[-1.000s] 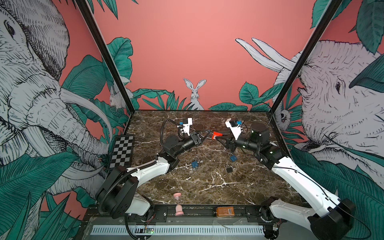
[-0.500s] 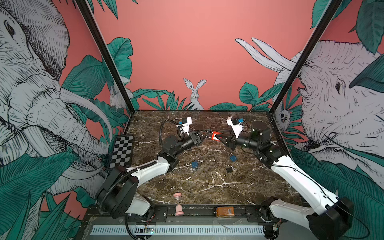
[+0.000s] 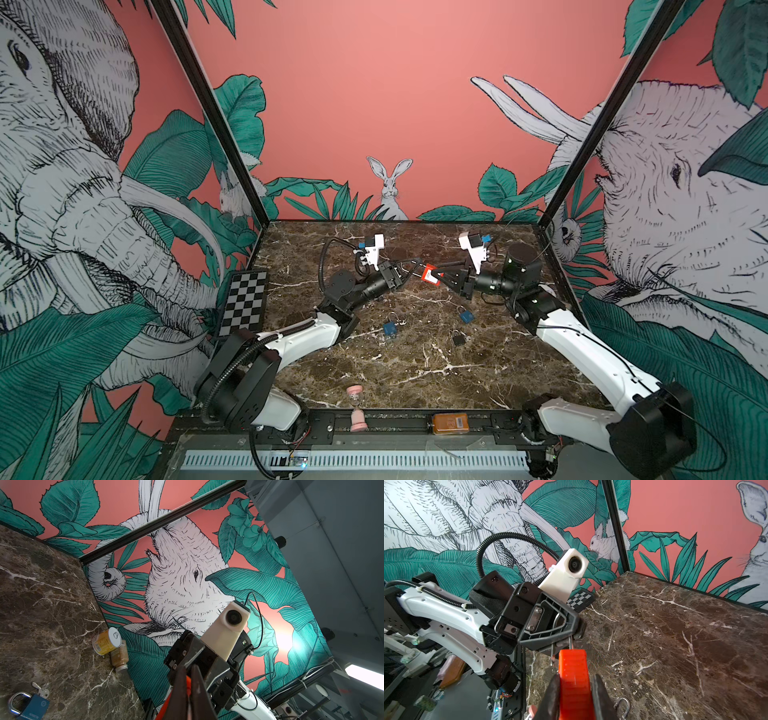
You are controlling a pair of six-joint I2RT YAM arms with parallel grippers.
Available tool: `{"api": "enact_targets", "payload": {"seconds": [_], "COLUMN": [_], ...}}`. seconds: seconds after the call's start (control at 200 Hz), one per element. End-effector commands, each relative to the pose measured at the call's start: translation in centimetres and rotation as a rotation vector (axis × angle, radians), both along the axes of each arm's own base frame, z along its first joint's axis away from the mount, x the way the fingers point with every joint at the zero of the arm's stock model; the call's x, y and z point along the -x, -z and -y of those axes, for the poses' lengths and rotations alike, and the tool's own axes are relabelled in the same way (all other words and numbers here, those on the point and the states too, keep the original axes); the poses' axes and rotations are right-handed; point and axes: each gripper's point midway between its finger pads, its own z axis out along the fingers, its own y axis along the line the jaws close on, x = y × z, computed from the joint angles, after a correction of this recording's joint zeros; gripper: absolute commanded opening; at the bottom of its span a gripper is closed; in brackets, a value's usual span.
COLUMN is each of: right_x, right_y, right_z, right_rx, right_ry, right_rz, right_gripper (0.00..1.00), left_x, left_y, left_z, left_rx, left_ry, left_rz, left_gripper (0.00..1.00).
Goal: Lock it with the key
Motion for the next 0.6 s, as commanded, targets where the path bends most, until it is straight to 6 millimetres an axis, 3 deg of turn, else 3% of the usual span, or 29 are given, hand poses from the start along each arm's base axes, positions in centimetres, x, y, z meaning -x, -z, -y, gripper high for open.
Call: {"api": "enact_targets", "payload": {"seconds": [0.0, 0.145, 0.405, 0.595], "right_x": [0.1, 0.2, 0.7, 1.1], "right_y": [-2.1, -1.9, -1.8, -1.6], "right_z": [0.2, 0.5, 1.3, 1.4], "right_rx": [-0.083, -0.1, -0.11, -0.109], "right_ry": [-0.032, -0.075, -0.081, -0.095], "right_rz": [0.001, -0.072, -0.112, -0.122], "right_gripper": [0.0, 0.0, 0.0, 0.0], "left_x": [0.9, 1.2, 1.1, 0.9], "left_y": [-3.4, -3.0, -2.7, -2.5], "left_z": [-0.2, -0.3, -1.0, -1.0], "left_rx": [0.035, -0.045, -0.093, -0.083], "left_ry": [0.0, -0.016, -0.044, -0.04], "left_rz": [0.135, 0.18, 0.2, 0.192], "left_gripper": [0.0, 0.0, 0.37, 0.34]}}
